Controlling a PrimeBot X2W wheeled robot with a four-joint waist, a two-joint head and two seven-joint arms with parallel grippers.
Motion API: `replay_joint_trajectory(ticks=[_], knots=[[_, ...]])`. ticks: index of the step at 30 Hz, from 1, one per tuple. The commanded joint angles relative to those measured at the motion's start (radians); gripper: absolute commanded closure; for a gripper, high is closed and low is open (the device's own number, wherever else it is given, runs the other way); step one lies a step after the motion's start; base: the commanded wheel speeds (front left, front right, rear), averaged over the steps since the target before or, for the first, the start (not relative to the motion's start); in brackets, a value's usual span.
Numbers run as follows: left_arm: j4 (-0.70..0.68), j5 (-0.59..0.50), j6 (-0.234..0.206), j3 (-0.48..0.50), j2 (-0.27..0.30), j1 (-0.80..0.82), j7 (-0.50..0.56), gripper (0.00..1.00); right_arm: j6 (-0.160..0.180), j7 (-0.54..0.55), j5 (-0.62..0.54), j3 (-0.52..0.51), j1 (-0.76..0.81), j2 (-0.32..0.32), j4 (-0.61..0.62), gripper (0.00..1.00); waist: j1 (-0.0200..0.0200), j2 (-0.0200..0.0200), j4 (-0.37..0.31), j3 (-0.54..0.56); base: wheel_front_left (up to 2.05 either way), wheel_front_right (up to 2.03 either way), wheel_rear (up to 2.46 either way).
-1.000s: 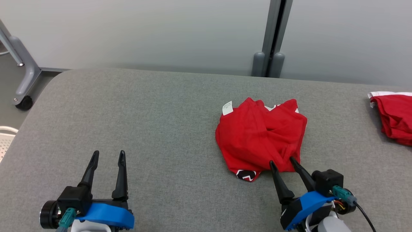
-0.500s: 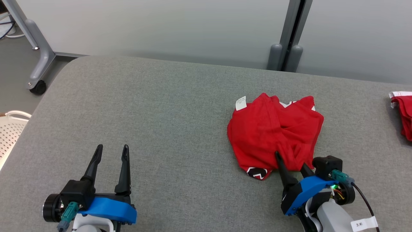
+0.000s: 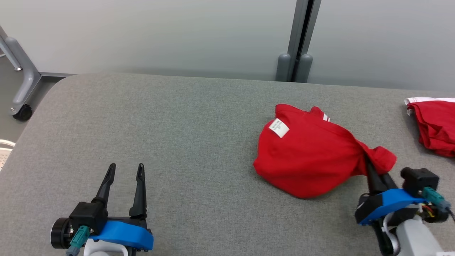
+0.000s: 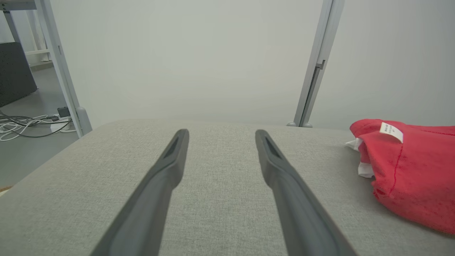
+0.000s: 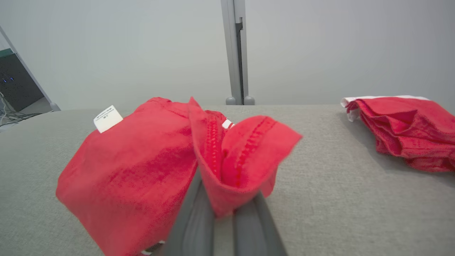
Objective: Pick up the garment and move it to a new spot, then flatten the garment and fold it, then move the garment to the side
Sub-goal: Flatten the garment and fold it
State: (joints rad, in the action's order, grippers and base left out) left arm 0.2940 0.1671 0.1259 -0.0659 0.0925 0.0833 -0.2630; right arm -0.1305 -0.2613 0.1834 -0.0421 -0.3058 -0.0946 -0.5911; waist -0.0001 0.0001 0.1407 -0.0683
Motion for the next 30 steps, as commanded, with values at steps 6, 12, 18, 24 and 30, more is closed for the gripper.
replay_joint_trajectory(ticks=[6, 12, 18, 24, 30], knots=[[0.005, 0.001, 0.005, -0.006, -0.008, -0.008, -0.002, 0.00, -0.001, -0.005, -0.021, -0.092, 0.035, -0.067, 0.094, 1.00, 0.0001, -0.0001, -0.014, 0.010, 0.00, 0.00, 0.00], [0.010, 0.009, 0.005, -0.016, -0.012, -0.010, -0.002, 0.00, -0.001, -0.005, -0.033, -0.080, 0.023, -0.071, 0.165, 1.00, 0.0001, -0.0001, -0.008, 0.020, 0.00, 0.00, 0.00], [0.005, 0.013, 0.005, -0.014, -0.016, -0.008, -0.003, 0.00, -0.001, 0.012, -0.046, 0.069, -0.039, -0.038, 0.212, 1.00, 0.0001, -0.0001, 0.020, 0.022, 0.00, 0.00, 0.00], [0.005, 0.017, 0.005, -0.013, -0.021, 0.000, -0.003, 0.00, -0.001, 0.027, -0.037, 0.263, -0.109, 0.008, 0.189, 1.00, 0.0001, -0.0001, 0.076, 0.025, 0.00, 0.00, 0.00], [0.013, 0.025, 0.005, -0.011, -0.025, 0.004, -0.002, 0.00, -0.001, 0.026, 0.011, 0.449, -0.165, 0.040, 0.098, 1.00, 0.0001, -0.0001, 0.135, 0.017, 0.00, 0.00, 0.00]])
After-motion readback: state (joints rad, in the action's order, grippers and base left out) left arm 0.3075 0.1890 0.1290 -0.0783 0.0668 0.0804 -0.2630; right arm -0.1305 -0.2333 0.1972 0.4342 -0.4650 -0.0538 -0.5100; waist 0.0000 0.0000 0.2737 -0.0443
